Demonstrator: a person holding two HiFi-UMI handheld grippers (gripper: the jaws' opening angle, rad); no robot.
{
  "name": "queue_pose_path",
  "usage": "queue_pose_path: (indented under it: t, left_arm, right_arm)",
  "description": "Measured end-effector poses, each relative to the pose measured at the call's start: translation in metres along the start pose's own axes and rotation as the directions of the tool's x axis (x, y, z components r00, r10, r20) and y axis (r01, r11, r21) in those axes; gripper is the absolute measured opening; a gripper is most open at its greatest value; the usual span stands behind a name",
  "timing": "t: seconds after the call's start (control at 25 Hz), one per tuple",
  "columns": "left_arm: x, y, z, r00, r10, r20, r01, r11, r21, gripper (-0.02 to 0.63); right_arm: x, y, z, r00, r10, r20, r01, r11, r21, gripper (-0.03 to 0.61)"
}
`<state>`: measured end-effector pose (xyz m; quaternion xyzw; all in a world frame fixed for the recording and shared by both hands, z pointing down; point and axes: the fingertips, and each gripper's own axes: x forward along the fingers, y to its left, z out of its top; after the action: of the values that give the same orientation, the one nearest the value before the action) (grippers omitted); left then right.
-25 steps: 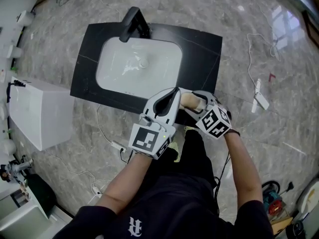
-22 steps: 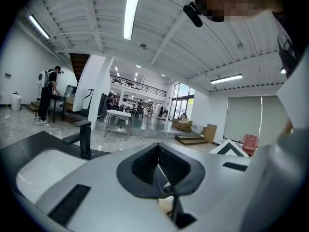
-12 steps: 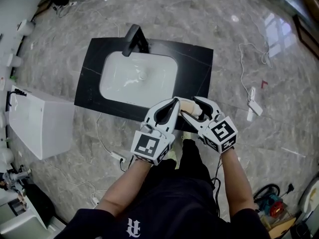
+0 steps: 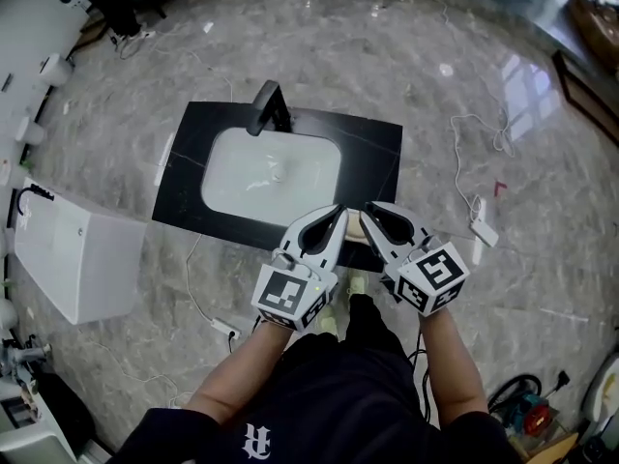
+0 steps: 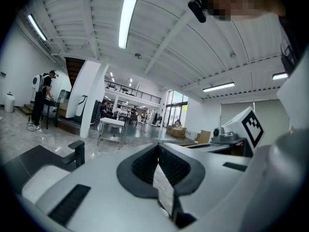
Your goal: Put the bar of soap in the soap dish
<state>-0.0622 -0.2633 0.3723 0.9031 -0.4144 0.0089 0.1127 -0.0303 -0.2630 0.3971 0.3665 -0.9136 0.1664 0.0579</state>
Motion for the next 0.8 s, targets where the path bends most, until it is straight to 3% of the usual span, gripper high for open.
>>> queue_pose_path:
  t: [0.24, 0.6, 0.8]
  left_arm:
    - [-0.014, -0.019, 0.025, 0.999, -0.015, 0.041, 0.014, 1.000, 0.022, 0.006]
    - [-0.035, -0.048, 0.044, 0.996, -0.050, 0.078, 0.045, 0.997, 0.067, 0.006]
    - [-0.047, -0.055, 0.052, 0.994, -0.046, 0.095, 0.037, 0.994, 0.098, 0.006]
  right_arm:
    - [-0.016, 0.018, 0.026, 0.999, -0.014, 0.046, 0.016, 0.999, -0.035, 0.011]
    - [-0.037, 0.051, 0.055, 0.993, -0.009, 0.121, 0.027, 0.989, -0.143, 0.008]
    - [-0.043, 0.063, 0.061, 0.990, -0.002, 0.139, 0.022, 0.989, -0.145, 0.008]
